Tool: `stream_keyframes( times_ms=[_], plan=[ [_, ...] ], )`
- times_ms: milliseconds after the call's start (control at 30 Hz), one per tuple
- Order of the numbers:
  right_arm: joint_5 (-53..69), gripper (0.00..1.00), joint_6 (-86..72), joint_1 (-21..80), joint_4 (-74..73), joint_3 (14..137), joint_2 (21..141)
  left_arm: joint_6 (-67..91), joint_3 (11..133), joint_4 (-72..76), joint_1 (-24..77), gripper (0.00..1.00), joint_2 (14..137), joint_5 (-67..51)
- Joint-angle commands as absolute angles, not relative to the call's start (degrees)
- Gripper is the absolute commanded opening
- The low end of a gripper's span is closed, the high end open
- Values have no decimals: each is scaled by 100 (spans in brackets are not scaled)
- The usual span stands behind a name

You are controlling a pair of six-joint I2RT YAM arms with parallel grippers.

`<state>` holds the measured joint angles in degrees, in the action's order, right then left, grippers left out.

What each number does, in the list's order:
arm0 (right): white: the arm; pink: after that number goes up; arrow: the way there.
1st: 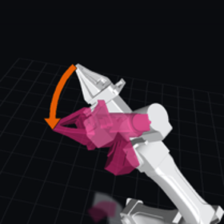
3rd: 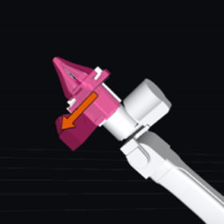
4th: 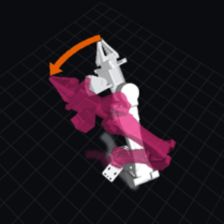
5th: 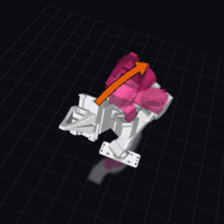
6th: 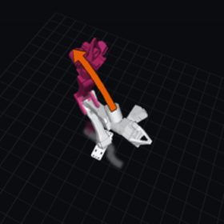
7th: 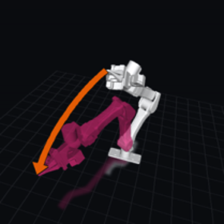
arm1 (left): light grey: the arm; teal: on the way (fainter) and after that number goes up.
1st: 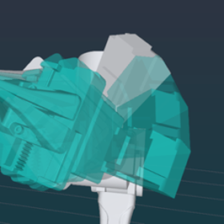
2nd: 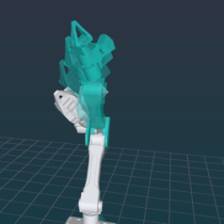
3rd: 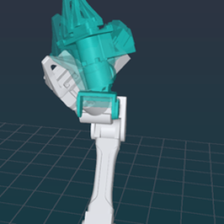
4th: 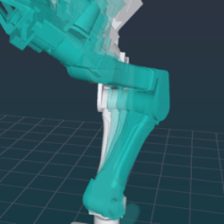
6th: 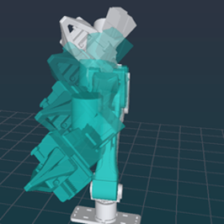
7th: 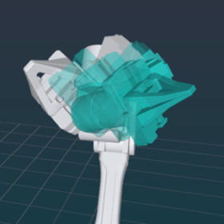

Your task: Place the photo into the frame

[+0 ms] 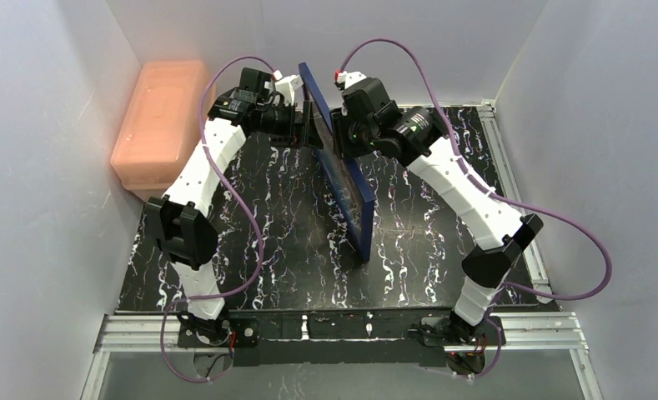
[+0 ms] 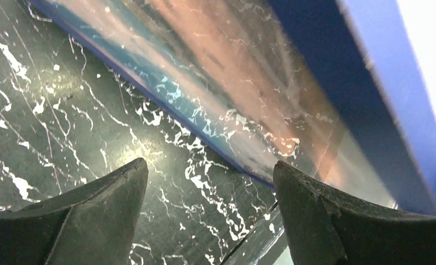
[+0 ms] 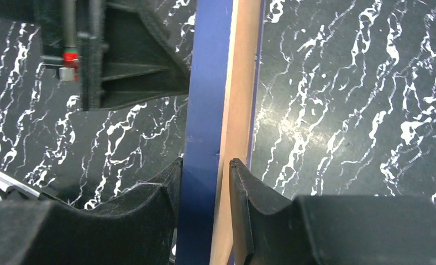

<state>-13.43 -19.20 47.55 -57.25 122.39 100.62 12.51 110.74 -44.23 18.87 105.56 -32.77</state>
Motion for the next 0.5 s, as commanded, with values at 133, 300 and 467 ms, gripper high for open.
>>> stream_keyframes(
  times_ms=[133,300,467],
  plan=[
    [-1293,41,-1840,4147,-5428,11459,9472,643,10886,-5423,1551,83,9931,-3160],
    [-735,42,-1863,3697,-5003,10705,9154,414,10201,-5394,1248,84,9510,-3078],
    [-50,44,-1862,3400,-4782,10299,9003,329,9772,-5353,1067,84,9313,-3186]
  ],
)
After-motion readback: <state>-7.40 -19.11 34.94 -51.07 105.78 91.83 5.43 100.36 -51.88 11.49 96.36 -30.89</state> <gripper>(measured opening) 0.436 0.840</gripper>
